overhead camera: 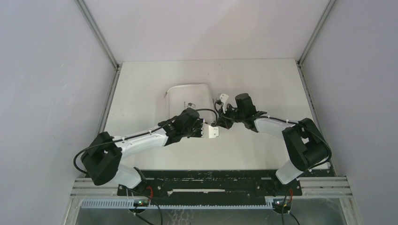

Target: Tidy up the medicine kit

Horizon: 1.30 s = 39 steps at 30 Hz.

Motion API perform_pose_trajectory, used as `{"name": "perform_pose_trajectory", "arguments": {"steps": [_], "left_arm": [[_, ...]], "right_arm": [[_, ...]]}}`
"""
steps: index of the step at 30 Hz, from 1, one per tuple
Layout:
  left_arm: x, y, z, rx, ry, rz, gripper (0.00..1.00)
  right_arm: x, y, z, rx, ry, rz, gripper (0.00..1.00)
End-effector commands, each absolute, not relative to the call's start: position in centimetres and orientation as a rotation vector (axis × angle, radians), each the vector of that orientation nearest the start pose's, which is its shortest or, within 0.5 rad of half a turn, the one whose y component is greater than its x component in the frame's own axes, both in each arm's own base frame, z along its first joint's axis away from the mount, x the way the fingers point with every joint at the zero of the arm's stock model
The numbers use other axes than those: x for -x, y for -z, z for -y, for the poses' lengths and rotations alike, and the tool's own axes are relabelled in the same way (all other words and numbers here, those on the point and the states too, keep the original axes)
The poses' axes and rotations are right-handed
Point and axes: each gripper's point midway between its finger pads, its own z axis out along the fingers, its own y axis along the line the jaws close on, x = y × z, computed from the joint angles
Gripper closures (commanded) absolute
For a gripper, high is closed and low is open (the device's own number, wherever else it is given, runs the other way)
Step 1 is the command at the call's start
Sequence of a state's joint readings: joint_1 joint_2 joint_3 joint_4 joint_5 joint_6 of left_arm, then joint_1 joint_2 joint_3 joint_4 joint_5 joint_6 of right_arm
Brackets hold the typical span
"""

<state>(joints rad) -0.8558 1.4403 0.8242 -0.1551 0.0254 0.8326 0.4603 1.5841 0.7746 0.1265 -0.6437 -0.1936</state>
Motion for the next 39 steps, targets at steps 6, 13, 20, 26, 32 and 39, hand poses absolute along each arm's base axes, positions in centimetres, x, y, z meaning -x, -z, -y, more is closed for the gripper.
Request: {"name": "perform_pose_trajectory", "arguments": {"steps": [6, 13, 20, 26, 32, 39], "left_arm": [[-22.2, -6.2, 21.8, -1.981, 0.053, -1.646, 1.00], [-20.9, -5.3, 20.3, -2.045, 0.046, -1.639, 1.00], [-19.4, -4.3, 19.4, -2.155, 0.050, -1.581, 1.00], [-18.1, -3.4, 18.2, -2.279, 0.038, -1.494, 1.00], [-17.5, -3.1, 15.8, -2.310, -0.036, -1.487, 0.98], [-19.6, -6.4, 17.1, -2.004, -0.037, -1.537, 0.70]], "right_arm": [[-36.1, -10.3, -22.9, 0.828, -0.561, -1.998, 1.00], [-37.5, -10.8, -21.8, 0.787, -0.474, -2.015, 1.00], [-39.4, -10.8, -21.9, 0.766, -0.438, -2.031, 1.00], [-41.4, -11.0, -22.7, 0.730, -0.437, -2.031, 1.00], [-41.8, -11.8, -22.5, 0.732, -0.446, -2.024, 1.00], [-37.9, -12.4, -25.1, 0.883, -0.707, -1.966, 1.00]]}}
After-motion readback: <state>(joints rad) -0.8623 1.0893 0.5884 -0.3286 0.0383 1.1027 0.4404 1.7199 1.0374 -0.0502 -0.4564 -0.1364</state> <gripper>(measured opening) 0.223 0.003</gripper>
